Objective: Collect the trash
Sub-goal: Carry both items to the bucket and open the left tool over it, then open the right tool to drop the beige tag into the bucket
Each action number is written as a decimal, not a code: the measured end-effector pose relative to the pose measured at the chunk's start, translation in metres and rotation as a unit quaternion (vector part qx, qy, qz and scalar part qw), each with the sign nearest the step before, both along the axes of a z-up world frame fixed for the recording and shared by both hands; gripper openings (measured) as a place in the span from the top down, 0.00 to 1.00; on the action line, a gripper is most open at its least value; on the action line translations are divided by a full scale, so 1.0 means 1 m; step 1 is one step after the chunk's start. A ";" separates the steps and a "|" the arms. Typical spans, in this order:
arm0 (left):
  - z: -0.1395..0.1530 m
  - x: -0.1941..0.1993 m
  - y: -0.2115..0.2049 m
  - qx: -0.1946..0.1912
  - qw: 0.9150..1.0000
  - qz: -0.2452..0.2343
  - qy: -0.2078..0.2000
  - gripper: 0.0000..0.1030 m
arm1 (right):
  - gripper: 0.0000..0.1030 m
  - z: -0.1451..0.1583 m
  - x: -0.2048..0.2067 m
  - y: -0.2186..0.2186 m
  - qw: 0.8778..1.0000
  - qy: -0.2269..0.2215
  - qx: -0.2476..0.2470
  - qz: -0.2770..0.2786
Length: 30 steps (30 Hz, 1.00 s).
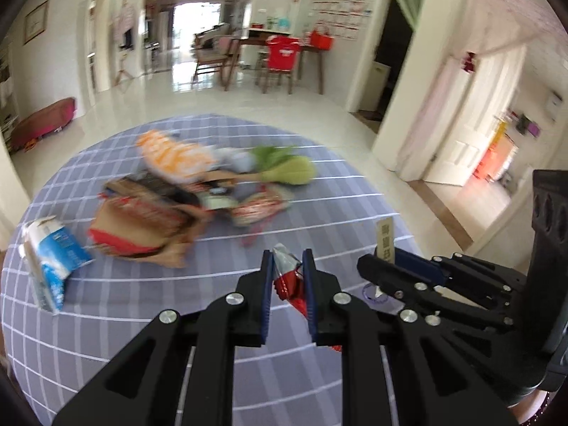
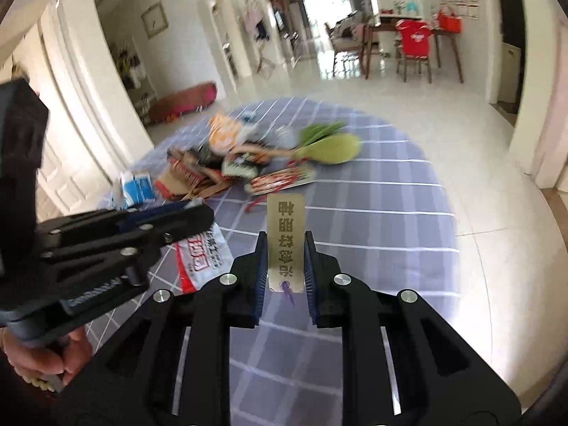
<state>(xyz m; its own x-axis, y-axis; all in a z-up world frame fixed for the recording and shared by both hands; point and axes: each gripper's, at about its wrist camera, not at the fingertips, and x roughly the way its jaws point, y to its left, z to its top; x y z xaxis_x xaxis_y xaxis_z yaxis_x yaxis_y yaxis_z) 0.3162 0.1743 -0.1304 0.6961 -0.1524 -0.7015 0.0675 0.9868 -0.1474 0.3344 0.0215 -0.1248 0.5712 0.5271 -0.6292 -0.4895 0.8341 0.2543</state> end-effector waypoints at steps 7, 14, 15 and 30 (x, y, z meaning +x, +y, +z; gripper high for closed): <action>0.007 0.007 -0.102 0.007 0.996 -0.089 -0.002 0.85 | 0.82 0.011 -0.026 -0.114 0.995 -0.022 0.031 -0.089; -0.020 0.019 -0.213 0.021 0.982 -0.185 0.028 0.84 | 0.82 -0.024 -0.047 -0.214 0.982 -0.004 0.035 -0.187; -0.026 0.021 -0.223 0.022 0.981 -0.192 0.033 0.84 | 0.82 -0.031 -0.049 -0.229 0.979 0.002 0.038 -0.203; -0.113 0.053 -0.318 0.057 0.969 -0.205 0.127 0.29 | 0.81 -0.099 -0.061 -0.313 0.951 0.062 0.048 -0.298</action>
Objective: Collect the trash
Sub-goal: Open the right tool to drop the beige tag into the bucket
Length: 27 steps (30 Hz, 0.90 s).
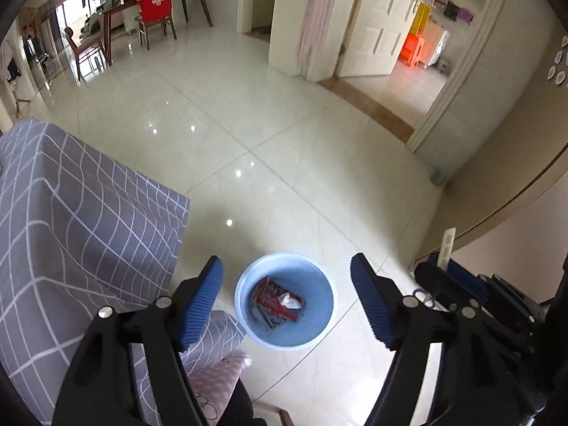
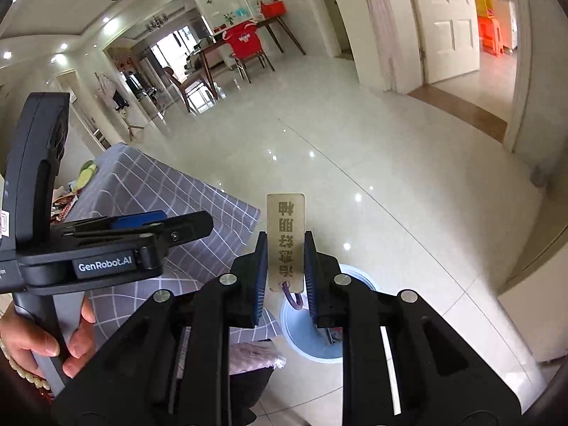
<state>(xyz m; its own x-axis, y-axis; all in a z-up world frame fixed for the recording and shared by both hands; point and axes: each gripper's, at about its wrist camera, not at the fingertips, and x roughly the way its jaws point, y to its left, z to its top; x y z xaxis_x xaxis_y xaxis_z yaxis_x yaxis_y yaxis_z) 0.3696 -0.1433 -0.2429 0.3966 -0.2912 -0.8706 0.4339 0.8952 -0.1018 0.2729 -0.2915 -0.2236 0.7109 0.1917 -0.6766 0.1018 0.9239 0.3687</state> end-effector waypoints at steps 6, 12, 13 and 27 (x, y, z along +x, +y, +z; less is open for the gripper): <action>-0.003 -0.001 -0.002 0.020 1.000 0.001 -0.013 0.29 | 0.81 -0.009 0.004 -0.003 1.000 0.004 0.013 0.005; 0.005 -0.001 0.008 0.024 0.999 0.008 -0.022 0.29 | 0.81 -0.009 0.005 -0.002 1.000 0.002 0.018 0.012; 0.007 -0.002 0.010 0.023 0.999 0.009 -0.024 0.29 | 0.81 -0.009 0.005 -0.001 1.000 0.002 0.018 0.012; 0.030 -0.007 0.039 0.010 0.999 0.028 -0.045 0.28 | 0.33 0.005 0.004 0.008 1.000 -0.009 -0.007 -0.001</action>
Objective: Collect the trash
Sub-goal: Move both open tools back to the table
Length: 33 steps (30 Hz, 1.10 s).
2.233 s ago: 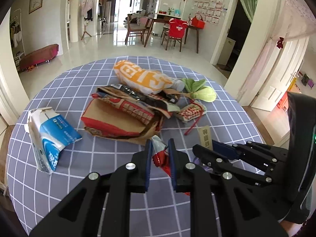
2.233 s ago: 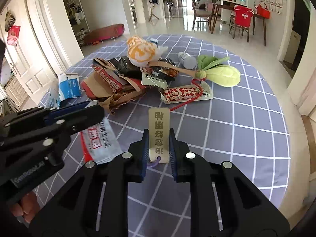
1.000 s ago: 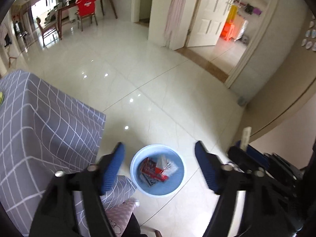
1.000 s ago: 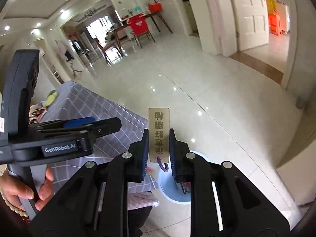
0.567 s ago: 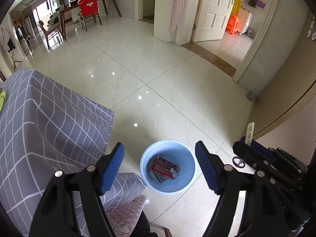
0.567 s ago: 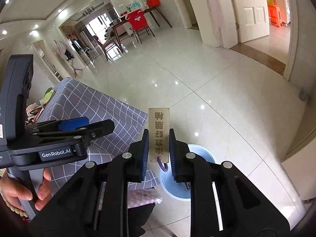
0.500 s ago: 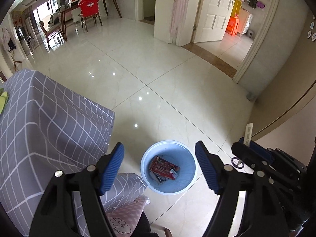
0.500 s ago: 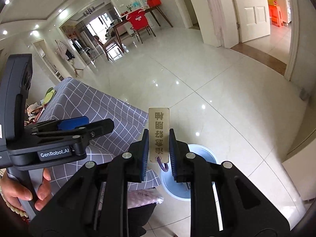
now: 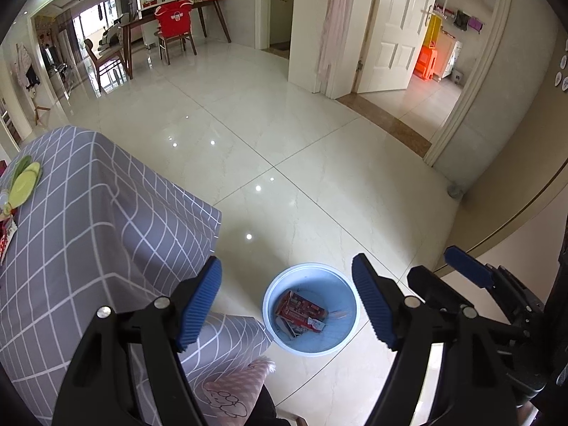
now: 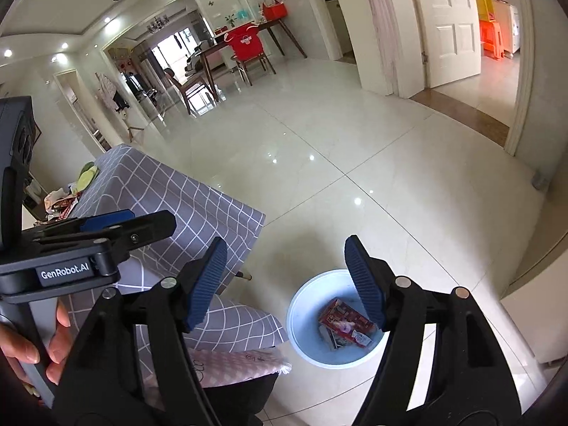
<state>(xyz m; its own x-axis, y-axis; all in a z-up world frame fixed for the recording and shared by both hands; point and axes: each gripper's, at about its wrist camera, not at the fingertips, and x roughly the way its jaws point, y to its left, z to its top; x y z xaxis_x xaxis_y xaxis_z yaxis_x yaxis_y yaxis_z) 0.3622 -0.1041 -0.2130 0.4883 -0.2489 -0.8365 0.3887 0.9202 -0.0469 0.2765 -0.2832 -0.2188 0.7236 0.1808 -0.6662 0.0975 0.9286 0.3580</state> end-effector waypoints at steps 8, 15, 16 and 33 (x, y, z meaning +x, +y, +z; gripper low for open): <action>0.020 -0.014 0.022 -0.011 1.000 0.003 -0.017 0.27 | 0.33 0.023 -0.007 0.016 1.000 -0.014 -0.002 0.008; 0.055 -0.033 0.078 -0.022 0.998 0.034 -0.054 0.23 | 0.33 0.060 -0.011 0.062 0.998 -0.048 -0.009 0.046; 0.059 -0.037 0.090 -0.017 0.997 0.040 -0.064 0.23 | 0.33 0.067 -0.011 0.074 0.997 -0.054 -0.010 0.058; 0.088 -0.081 0.384 0.029 0.943 0.306 -0.128 0.20 | 0.33 0.107 0.020 0.327 0.958 -0.078 -0.052 0.272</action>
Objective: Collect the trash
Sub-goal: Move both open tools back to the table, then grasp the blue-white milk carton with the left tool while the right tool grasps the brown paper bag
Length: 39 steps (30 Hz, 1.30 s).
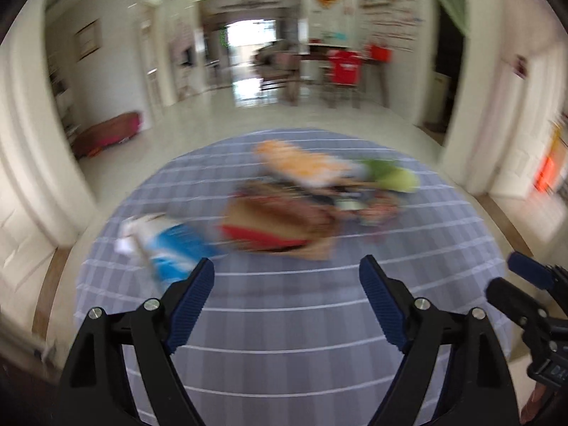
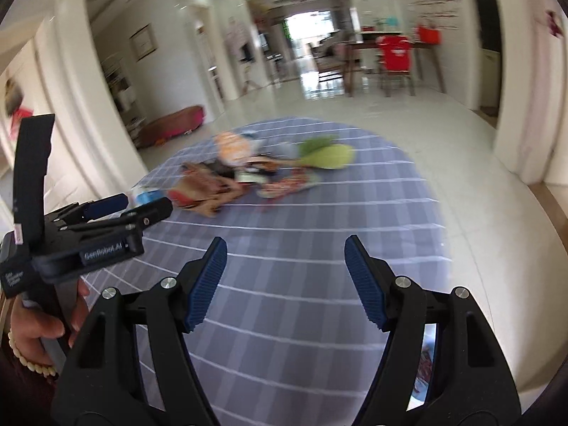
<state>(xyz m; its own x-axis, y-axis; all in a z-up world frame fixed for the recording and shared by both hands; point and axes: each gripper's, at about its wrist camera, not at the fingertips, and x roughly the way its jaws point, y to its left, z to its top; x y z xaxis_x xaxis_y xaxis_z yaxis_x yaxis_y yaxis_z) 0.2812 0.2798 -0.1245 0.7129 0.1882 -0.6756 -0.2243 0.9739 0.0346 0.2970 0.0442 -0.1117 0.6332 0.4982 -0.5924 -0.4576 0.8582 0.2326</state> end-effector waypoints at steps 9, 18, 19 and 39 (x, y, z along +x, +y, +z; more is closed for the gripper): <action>-0.031 -0.008 0.085 -0.015 0.997 0.073 0.024 0.20 | 0.33 -0.010 0.026 0.092 0.997 -0.007 -0.046 0.056; -0.042 -0.002 0.116 -0.063 0.996 0.066 0.024 0.25 | 0.35 -0.016 0.058 0.152 0.992 -0.028 -0.095 0.080; -0.040 -0.001 0.116 -0.066 0.996 0.063 0.021 0.30 | 0.39 -0.016 0.063 0.160 0.991 -0.032 -0.102 0.083; -0.033 0.004 0.130 -0.094 0.995 0.045 -0.008 0.95 | 0.78 -0.034 0.106 0.226 0.965 -0.075 -0.212 0.133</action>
